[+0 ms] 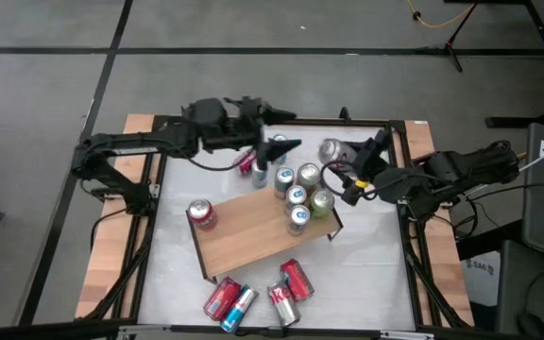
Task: Place canned beverage on shelf
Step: Put the red silver soda can on the shelf
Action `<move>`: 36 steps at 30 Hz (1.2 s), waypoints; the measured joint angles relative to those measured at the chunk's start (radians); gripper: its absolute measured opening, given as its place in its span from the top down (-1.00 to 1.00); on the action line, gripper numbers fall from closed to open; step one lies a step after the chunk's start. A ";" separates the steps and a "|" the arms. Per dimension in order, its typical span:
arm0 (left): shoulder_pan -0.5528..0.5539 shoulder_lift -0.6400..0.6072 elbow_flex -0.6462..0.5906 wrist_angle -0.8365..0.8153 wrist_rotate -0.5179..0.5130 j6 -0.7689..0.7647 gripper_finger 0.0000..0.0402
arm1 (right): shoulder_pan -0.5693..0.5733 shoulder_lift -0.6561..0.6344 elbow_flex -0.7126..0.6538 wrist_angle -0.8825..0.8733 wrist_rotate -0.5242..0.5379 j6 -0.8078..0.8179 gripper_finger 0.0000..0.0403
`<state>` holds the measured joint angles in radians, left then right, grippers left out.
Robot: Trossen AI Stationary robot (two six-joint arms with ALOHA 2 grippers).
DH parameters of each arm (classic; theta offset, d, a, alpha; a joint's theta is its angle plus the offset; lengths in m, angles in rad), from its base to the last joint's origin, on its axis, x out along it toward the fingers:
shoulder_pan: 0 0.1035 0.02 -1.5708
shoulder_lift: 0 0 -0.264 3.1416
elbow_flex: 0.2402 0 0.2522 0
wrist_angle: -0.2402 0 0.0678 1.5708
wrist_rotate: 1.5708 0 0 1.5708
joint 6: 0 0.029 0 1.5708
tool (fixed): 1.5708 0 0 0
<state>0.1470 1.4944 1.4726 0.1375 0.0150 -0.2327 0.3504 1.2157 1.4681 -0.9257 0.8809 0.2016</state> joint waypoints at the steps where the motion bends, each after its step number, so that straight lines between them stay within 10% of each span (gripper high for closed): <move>1: -0.001 0.023 0.025 0.001 0.016 0.018 -0.97 | 0.000 0.007 0.000 0.001 -0.001 -0.005 -0.49; 36: -0.115 0.152 0.114 -0.104 -0.004 0.217 -0.97 | 0.003 0.040 0.000 0.103 -0.133 0.008 -0.49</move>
<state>0.0321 1.6466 1.5864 0.0331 0.0113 -0.0158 0.3529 1.2556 1.4677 -0.8231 0.7475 0.2094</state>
